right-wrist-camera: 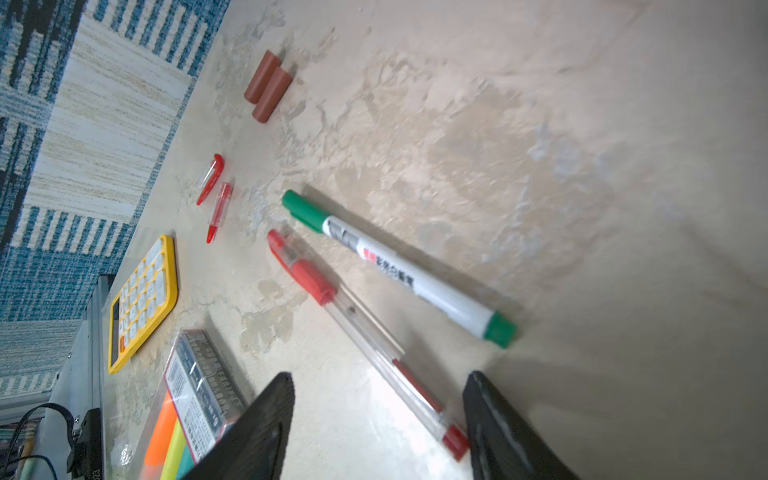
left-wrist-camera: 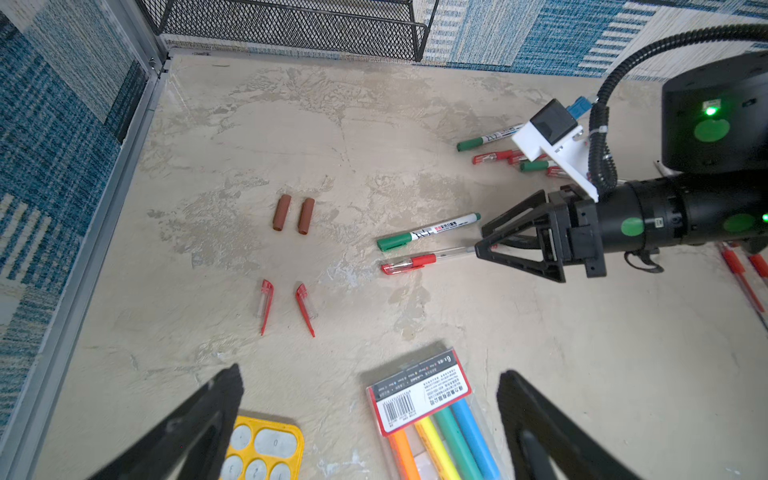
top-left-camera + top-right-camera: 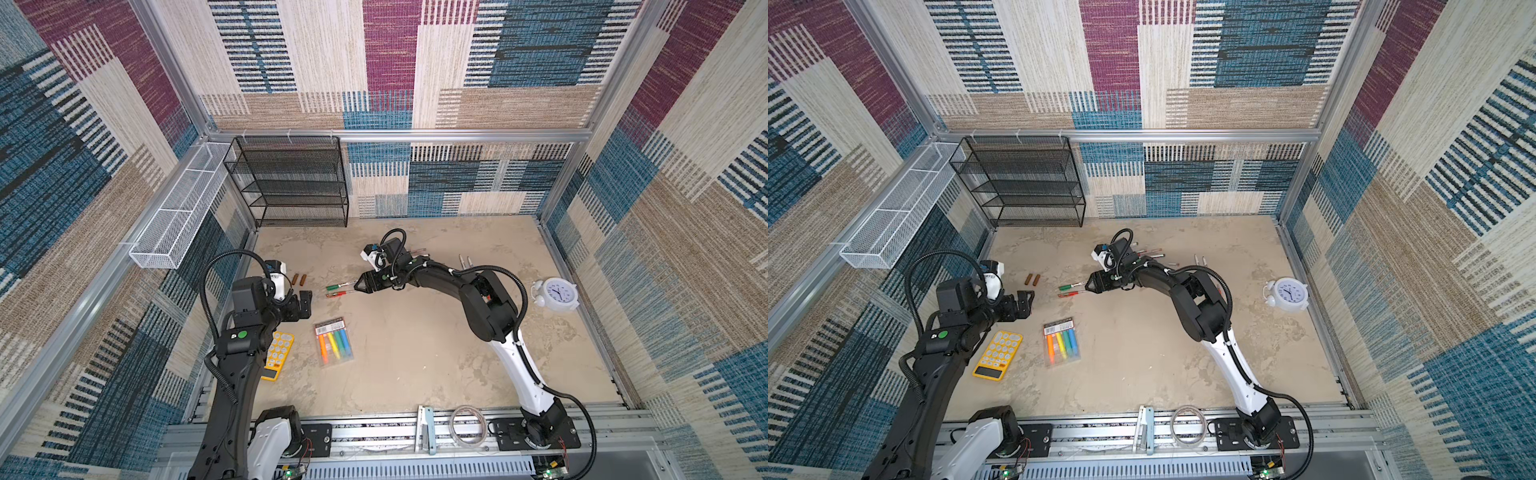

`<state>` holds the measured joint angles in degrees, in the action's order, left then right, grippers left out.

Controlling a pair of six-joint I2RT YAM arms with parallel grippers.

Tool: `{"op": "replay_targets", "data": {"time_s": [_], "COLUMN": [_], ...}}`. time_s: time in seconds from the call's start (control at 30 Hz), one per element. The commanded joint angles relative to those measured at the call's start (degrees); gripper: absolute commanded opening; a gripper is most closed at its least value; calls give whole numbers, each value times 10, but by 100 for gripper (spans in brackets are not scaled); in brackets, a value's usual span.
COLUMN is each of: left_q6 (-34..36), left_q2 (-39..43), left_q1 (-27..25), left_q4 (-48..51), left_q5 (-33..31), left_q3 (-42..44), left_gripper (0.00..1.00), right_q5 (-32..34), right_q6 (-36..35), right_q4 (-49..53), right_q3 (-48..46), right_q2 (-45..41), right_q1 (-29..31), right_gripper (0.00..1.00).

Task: Open the pen caps
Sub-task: 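Reach the right gripper to a third red gel pen and grasp it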

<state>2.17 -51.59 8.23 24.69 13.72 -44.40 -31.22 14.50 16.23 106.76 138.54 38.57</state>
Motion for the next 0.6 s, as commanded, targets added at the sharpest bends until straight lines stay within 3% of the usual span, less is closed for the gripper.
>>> {"op": "replay_targets", "data": {"time_s": [0.0,0.13,0.27,0.57], "left_q6": [3,4,0,1], "left_q2": [3,3,4,7], "left_q1": [1,1,1,2], "left_q4": [-10,-10,-13,-13], "left_q5": [4,4,7,9], "left_q3": [0,3,2,4], "left_gripper": [99,99,99,99], "right_q5": [19,30,80,187], "right_q6": [5,8,-24,-111], "right_q4": [19,18,76,234], "right_q3": [-31,-61,-28,197], "right_q2": [-16,-36,-32,70], "right_q1": [13,32,53,70], "right_gripper": [68,67,65,59]}}
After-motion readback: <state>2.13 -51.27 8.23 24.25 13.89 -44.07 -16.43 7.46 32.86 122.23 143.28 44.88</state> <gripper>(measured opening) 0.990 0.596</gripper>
